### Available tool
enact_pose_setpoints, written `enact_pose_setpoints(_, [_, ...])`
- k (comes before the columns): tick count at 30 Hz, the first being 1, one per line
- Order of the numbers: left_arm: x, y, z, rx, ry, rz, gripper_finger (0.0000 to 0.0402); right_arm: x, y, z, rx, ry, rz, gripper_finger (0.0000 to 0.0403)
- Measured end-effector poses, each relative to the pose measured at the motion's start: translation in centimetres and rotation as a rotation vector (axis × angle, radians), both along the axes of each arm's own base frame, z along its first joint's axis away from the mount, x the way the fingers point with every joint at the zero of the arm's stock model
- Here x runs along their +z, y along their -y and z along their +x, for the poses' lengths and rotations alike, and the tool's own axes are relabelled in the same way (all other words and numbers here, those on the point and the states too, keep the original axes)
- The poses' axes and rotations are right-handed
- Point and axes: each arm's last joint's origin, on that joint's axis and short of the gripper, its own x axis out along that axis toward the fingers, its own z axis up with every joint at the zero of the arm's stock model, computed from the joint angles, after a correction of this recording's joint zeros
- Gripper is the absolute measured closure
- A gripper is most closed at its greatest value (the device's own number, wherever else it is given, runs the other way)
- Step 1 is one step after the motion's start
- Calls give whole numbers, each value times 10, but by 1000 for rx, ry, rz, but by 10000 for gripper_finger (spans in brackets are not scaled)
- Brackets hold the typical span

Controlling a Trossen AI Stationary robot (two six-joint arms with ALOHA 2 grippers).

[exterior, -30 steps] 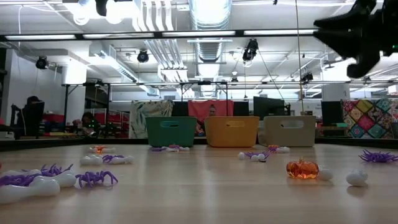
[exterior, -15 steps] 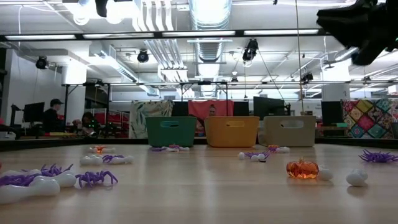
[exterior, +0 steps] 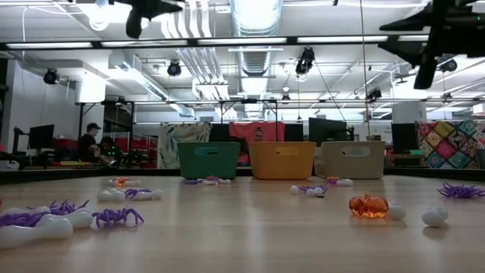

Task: Sort Halloween decoration
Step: Put the orange pumpkin toy into the yellow bin

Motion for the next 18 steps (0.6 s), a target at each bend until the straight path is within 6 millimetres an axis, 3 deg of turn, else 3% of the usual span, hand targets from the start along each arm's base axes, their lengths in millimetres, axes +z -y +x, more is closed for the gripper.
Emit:
enact_pose_setpoints(4, [-17, -1, 6, -22, -122, -99, 324, 25, -1, 6, 20, -82, 69, 264])
enact_pose_setpoints(8, [-34, -2, 10, -14, -248, -174, 324, 44, -1, 11, 8, -302, 217, 264])
enact_pose_setpoints(13, [-47, -4, 16, -15, -322, -242, 324, 47, -4, 21, -53, -683, 523, 264])
enact_pose_setpoints(16, [-49, -3, 19, -62, -335, -253, 324, 49, -7, 32, -84, -904, 571, 264])
enact_pose_setpoints(18, [-50, -3, 21, -84, -342, -260, 324, 53, -8, 42, -100, -961, 564, 264])
